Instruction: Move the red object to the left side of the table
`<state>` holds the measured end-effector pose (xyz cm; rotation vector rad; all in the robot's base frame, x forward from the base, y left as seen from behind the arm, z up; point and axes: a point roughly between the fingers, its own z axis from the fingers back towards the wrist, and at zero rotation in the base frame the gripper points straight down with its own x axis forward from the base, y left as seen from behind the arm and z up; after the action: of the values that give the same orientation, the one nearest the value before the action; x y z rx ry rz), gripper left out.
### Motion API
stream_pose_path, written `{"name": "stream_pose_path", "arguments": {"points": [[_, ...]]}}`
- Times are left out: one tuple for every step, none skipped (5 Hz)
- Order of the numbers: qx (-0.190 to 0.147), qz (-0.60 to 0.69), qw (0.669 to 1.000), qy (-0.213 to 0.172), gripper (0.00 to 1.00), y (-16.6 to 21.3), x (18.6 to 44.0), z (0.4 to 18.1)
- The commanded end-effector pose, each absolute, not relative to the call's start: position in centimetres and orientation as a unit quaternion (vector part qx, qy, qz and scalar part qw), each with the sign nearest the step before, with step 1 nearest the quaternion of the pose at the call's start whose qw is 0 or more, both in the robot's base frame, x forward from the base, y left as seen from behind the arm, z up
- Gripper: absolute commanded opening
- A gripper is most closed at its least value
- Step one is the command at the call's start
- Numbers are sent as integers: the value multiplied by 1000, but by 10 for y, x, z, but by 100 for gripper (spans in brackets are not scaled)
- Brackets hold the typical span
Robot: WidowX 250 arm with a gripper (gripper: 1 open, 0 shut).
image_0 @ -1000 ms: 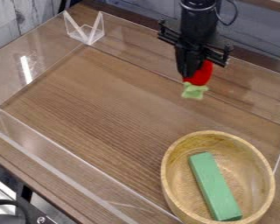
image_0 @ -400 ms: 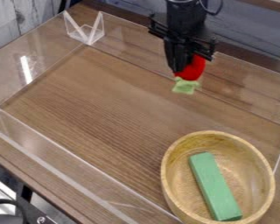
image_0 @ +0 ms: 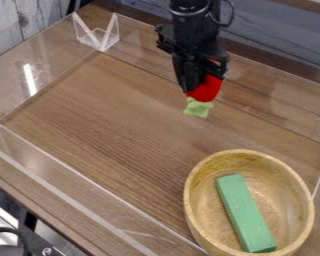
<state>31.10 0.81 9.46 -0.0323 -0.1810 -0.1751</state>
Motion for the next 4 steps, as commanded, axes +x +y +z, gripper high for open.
{"name": "stream_pose_path", "arguments": {"points": [[-18,-114,986,-121,0,11,323,111],[-25,-141,982,-120,0,8,332,107],[-32,-170,978,-119,0,5,339,103],[-36,-173,977,-119,0,-5,345,103]]}}
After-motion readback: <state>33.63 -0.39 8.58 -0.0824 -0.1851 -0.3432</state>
